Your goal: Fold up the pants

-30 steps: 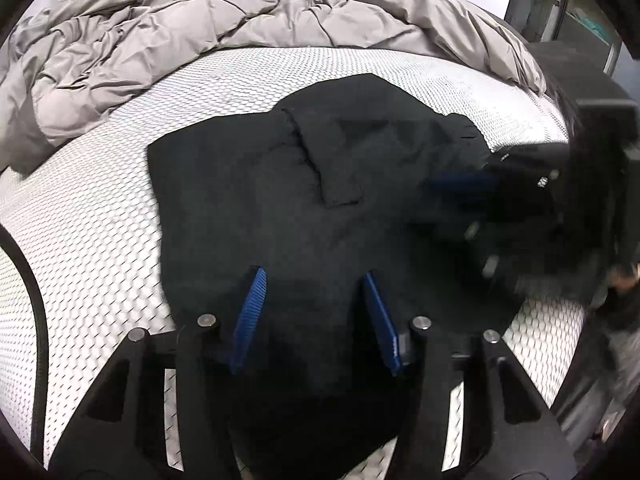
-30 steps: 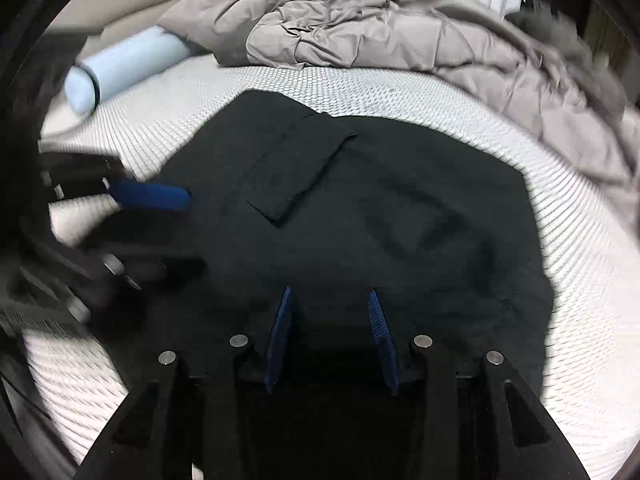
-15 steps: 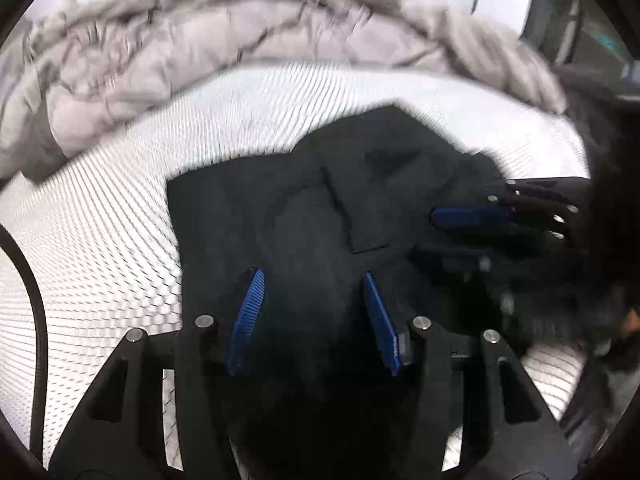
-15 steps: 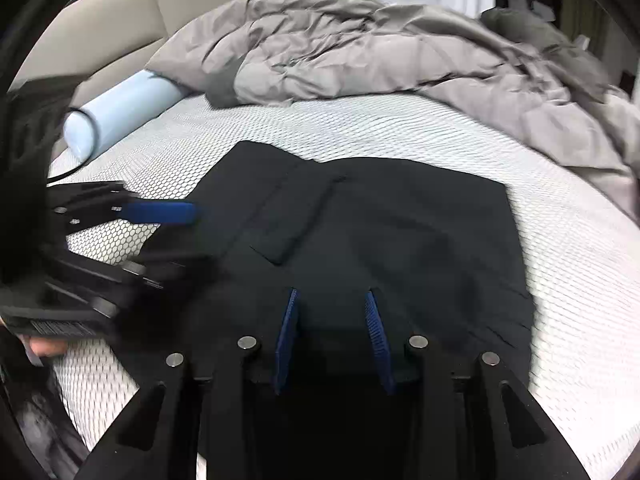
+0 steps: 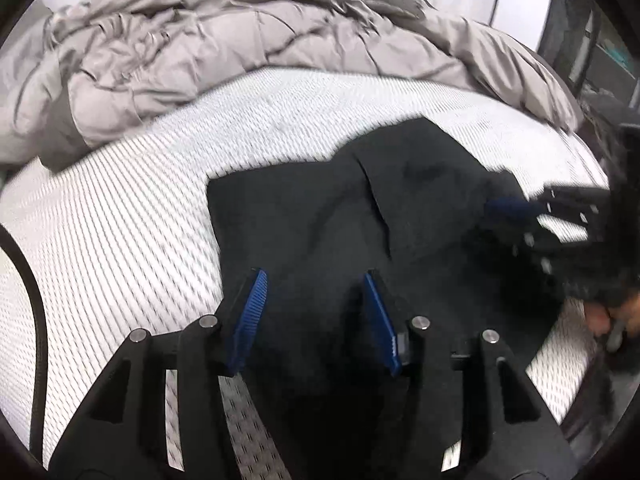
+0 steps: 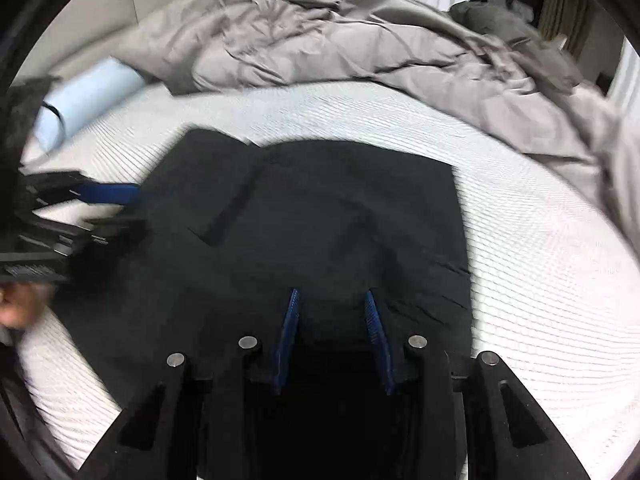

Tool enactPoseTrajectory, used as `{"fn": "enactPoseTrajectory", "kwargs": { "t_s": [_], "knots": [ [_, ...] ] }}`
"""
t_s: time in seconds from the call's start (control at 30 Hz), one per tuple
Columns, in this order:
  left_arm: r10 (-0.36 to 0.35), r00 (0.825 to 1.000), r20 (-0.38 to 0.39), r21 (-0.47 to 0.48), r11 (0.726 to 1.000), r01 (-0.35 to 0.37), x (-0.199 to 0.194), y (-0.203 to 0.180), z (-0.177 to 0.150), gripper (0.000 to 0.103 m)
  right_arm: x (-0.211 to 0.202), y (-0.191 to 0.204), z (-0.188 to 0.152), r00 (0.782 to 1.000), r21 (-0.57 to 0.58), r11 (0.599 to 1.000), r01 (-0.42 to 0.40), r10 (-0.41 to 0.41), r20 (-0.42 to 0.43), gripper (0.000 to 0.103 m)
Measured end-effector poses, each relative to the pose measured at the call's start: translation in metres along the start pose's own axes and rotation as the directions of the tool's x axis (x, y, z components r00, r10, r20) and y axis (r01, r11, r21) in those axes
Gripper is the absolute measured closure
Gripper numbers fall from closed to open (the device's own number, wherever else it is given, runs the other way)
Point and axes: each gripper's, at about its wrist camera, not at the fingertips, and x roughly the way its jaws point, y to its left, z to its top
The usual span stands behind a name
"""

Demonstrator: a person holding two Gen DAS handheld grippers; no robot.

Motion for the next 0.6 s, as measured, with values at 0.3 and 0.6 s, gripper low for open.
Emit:
{"fn": "enactPoseTrajectory", "kwargs": {
  "t_s": [0.3, 0.6],
  "knots": [
    [-0.017, 0.997, -0.076, -0.021, 1.0, 0.015, 0.036, 0.013, 0.009, 0.054, 0.046, 0.02, 0.017, 0.994, -0.061, 0.998, 0.024, -0.031, -0.102, 0.068],
    [-0.099, 0.995, -0.008, -0.189, 0.977, 0.095, 0.015, 0.029, 0.025, 0.056, 0.017, -0.011, 0.013, 0.998, 0.086, 0.996, -0.023, 0.029, -0.06, 0.069]
  ]
}}
